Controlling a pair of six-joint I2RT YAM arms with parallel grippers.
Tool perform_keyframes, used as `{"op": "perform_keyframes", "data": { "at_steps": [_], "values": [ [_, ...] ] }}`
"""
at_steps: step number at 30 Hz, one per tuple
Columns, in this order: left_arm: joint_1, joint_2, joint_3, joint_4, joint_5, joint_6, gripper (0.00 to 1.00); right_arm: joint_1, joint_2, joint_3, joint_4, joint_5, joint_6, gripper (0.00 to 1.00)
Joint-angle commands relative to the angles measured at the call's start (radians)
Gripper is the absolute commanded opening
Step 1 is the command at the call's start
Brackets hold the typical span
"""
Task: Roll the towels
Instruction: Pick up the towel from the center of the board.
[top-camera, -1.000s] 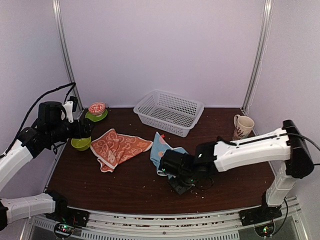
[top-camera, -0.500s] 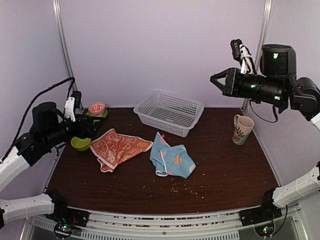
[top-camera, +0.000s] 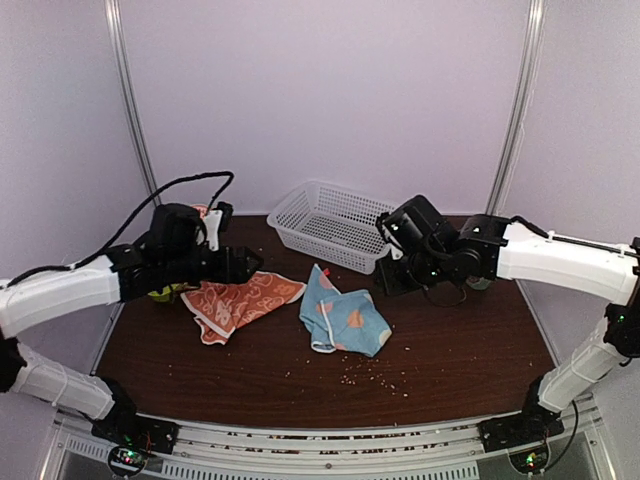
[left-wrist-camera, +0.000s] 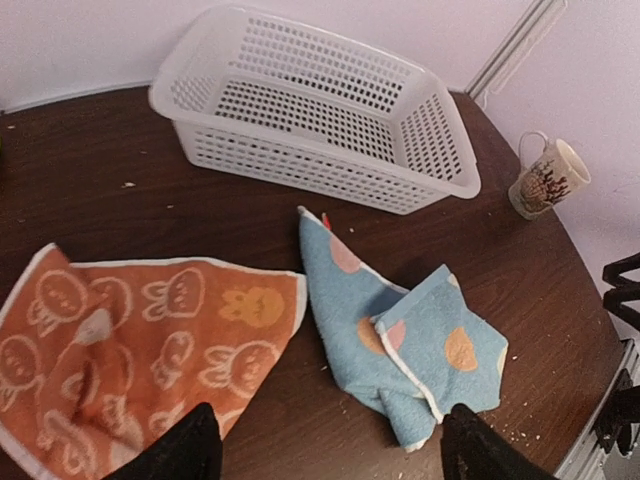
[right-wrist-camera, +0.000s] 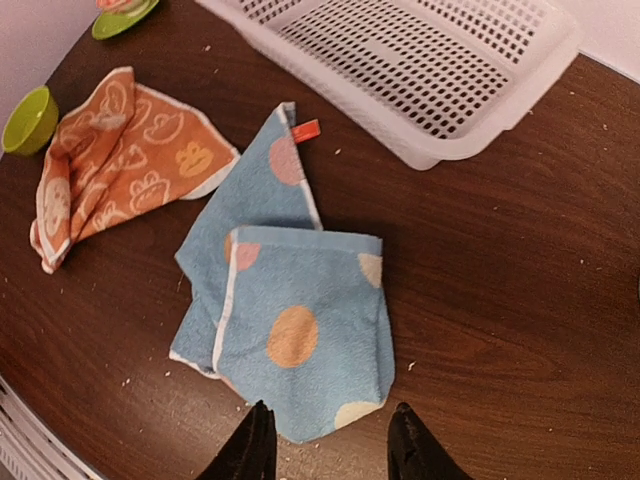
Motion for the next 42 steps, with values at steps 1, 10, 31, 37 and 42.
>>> {"op": "perform_keyframes", "data": {
  "at_steps": [1, 10, 31, 37, 42],
  "values": [
    [-0.035, 0.313, 0.209, 0.062, 0.152, -0.065, 0.76, -0.091, -0.13, -0.128, 0.14, -0.018, 0.071, 0.4],
    [-0.045, 0.666, 0.478, 0.074, 0.378, -0.061, 0.71, -0.118, -0.234, -0.341, 0.262, -0.091, 0.074, 0.41],
    [-0.046, 0.946, 0.677, -0.069, 0.513, -0.056, 0.67, -0.209, -0.363, -0.483, 0.296, -0.142, 0.049, 0.4],
    [-0.046, 0.958, 0.672, -0.079, 0.569, -0.036, 0.64, -0.222, -0.359, -0.486, 0.302, -0.151, 0.048, 0.4],
    [-0.047, 0.973, 0.67, -0.102, 0.57, -0.022, 0.64, -0.222, -0.359, -0.483, 0.307, -0.156, 0.053, 0.4]
  ]
}}
